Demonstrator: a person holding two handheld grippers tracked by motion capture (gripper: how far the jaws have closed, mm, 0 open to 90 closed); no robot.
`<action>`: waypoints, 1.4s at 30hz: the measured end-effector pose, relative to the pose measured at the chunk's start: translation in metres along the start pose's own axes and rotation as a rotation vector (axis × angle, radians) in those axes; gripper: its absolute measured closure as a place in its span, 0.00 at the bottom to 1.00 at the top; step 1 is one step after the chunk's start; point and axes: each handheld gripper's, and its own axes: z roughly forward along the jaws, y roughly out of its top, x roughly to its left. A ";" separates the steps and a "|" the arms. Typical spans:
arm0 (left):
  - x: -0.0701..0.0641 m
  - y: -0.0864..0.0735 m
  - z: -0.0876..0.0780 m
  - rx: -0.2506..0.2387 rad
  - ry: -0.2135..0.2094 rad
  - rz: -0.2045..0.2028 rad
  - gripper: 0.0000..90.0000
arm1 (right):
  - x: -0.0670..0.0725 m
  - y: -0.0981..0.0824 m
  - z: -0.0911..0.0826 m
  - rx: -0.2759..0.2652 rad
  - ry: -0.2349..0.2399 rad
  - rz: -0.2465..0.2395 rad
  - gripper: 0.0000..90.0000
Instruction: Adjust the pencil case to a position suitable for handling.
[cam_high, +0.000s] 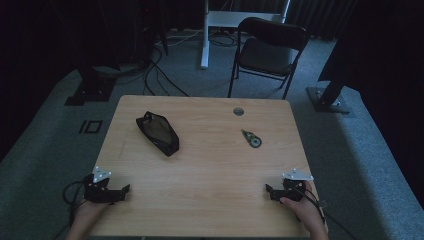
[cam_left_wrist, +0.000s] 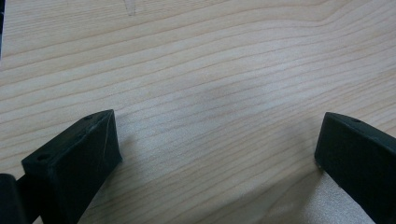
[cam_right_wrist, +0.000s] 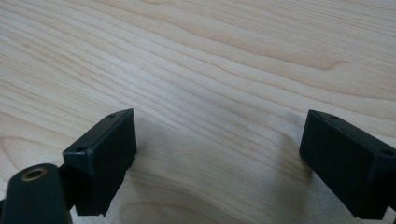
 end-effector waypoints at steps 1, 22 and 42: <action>0.000 0.000 0.000 0.000 0.000 0.000 0.00 | 0.000 0.000 0.000 0.000 -0.002 0.001 0.12; 0.000 0.000 0.000 0.000 0.000 0.000 0.00 | 0.004 0.001 0.000 -0.003 -0.017 -0.004 0.12; 0.000 0.000 0.000 0.000 0.000 0.000 0.00 | 0.018 0.018 0.007 -0.030 0.014 -0.007 0.14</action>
